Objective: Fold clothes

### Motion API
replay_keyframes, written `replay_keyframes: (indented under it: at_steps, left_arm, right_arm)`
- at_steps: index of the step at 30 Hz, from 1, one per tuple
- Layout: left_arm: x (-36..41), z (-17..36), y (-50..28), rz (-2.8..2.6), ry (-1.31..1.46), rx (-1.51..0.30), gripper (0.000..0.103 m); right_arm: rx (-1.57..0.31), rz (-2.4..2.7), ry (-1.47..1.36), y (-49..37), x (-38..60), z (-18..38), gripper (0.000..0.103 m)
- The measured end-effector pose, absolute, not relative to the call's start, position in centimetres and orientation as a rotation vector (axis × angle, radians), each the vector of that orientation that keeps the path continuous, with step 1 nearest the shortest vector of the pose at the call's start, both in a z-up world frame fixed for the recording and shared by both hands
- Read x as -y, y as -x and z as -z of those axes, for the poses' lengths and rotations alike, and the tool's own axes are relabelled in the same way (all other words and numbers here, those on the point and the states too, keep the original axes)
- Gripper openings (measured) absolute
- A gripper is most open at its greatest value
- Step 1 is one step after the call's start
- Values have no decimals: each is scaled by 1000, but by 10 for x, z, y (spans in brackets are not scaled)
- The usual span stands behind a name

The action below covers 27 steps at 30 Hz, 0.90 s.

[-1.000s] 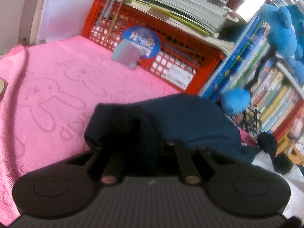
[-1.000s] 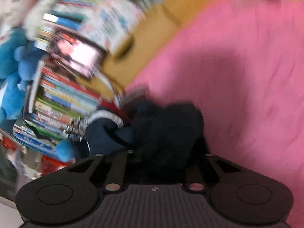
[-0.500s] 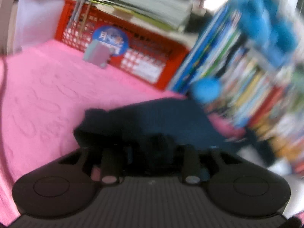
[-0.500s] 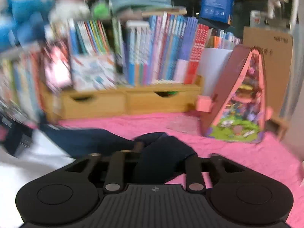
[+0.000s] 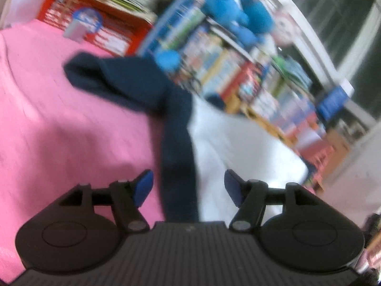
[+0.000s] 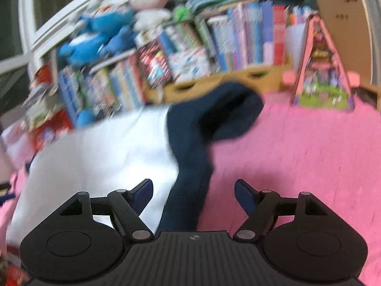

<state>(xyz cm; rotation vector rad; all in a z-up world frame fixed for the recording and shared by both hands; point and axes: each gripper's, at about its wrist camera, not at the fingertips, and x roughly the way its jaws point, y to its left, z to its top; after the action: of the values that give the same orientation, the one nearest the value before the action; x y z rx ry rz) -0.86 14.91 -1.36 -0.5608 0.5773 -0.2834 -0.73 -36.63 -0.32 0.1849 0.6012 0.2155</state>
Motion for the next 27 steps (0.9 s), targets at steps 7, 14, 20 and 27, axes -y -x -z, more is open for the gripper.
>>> replay_keyframes:
  at_steps: [7,14,20,27]
  left_arm:
    - [-98,31,32,259,418,-626,70]
    - [-66,24,24,184,306,-590,6]
    - [-72,-23,72,338,326,-466,6]
    - [-75,-36,91,387,319,-488,12]
  right_arm:
    - [-626,-285,-146,44,335,31,77]
    - [-586,-252,-145,44,320,32,25]
    - [-513,-367,-243,88,333,-6,11]
    - [-453,-401,-219,141,350,-35,16]
